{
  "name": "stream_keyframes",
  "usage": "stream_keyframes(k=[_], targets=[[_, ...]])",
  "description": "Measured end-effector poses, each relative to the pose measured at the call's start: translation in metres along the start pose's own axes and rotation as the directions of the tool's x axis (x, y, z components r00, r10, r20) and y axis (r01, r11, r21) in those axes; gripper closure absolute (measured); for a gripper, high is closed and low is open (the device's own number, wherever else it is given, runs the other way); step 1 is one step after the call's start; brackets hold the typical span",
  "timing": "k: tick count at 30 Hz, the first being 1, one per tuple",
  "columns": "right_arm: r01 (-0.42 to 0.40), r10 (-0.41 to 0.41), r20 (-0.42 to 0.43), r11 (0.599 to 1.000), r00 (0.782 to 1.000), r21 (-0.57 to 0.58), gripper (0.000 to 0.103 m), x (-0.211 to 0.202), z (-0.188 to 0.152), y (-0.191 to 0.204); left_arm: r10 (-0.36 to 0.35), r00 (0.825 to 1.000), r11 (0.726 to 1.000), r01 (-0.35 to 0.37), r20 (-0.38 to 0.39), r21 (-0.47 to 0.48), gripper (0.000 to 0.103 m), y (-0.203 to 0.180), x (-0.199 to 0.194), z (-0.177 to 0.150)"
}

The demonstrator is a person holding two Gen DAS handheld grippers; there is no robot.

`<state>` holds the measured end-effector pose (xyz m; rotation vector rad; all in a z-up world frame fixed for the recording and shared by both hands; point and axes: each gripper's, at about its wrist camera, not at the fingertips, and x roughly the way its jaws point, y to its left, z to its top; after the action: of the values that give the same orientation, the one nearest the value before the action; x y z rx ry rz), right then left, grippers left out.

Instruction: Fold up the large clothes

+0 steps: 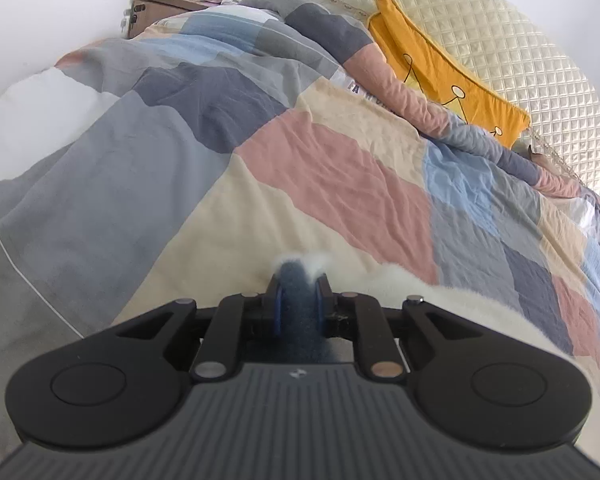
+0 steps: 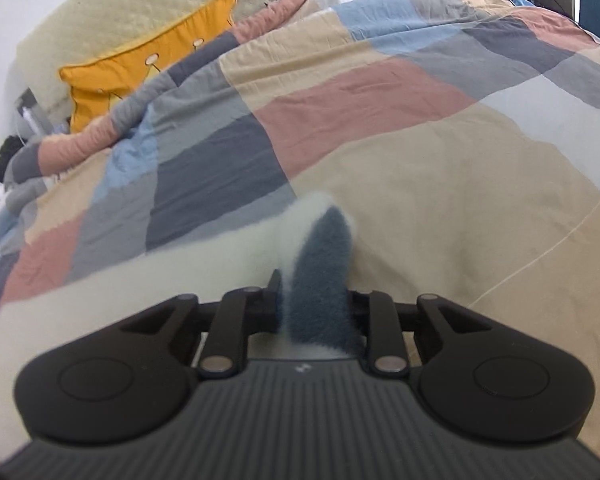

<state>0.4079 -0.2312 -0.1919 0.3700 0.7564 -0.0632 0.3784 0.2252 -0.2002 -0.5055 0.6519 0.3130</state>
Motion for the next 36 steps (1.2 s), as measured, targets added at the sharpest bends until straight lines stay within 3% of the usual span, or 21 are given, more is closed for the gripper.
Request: stream_keyframes(k=[5, 7, 9, 13, 18, 25, 30, 36], targets=[[-0.035, 0.035, 0.009, 0.995, 0.999, 0.092, 0.074, -0.005, -0.002, -0.009, -0.020, 1.000, 1.000, 0.020, 0.009, -0.007, 0.074, -0.002, -0.018, 0.007], [-0.051, 0.050, 0.008, 0.991, 0.999, 0.122, 0.073, -0.012, 0.000, -0.012, -0.023, 0.999, 1.000, 0.023, 0.024, -0.002, 0.053, -0.004, -0.032, 0.007], [-0.080, 0.076, 0.028, 0.984, 0.997, 0.156, 0.068, -0.023, 0.000, -0.015, -0.030, 0.997, 0.999, 0.032, 0.066, -0.023, 0.046, -0.001, -0.050, 0.001], [-0.107, 0.098, 0.068, 0.983, 0.993, 0.152, 0.050, -0.046, -0.003, -0.016, -0.055, 0.991, 0.996, 0.063, 0.125, -0.063, 0.044, 0.005, -0.087, -0.010], [-0.152, 0.126, 0.161, 0.976, 0.979, 0.158, 0.040, -0.087, -0.006, -0.017, -0.133, 0.979, 0.983, 0.151, 0.157, -0.106, 0.043, 0.002, -0.132, -0.027], [-0.194, 0.144, 0.257, 0.964, 0.956, 0.181, 0.040, -0.141, -0.021, -0.025, -0.214, 0.970, 0.965, 0.228, 0.114, -0.132, 0.042, -0.012, -0.163, -0.078], [-0.274, 0.216, 0.217, 0.918, 0.952, 0.287, 0.040, -0.153, -0.048, -0.039, -0.219, 0.975, 0.965, 0.223, 0.045, -0.139, 0.040, -0.023, -0.167, -0.116], [-0.354, 0.350, 0.104, 0.801, 0.931, 0.483, 0.040, -0.127, -0.069, -0.053, -0.280, 0.960, 0.910, 0.254, -0.032, -0.328, 0.032, -0.005, -0.146, -0.135]])
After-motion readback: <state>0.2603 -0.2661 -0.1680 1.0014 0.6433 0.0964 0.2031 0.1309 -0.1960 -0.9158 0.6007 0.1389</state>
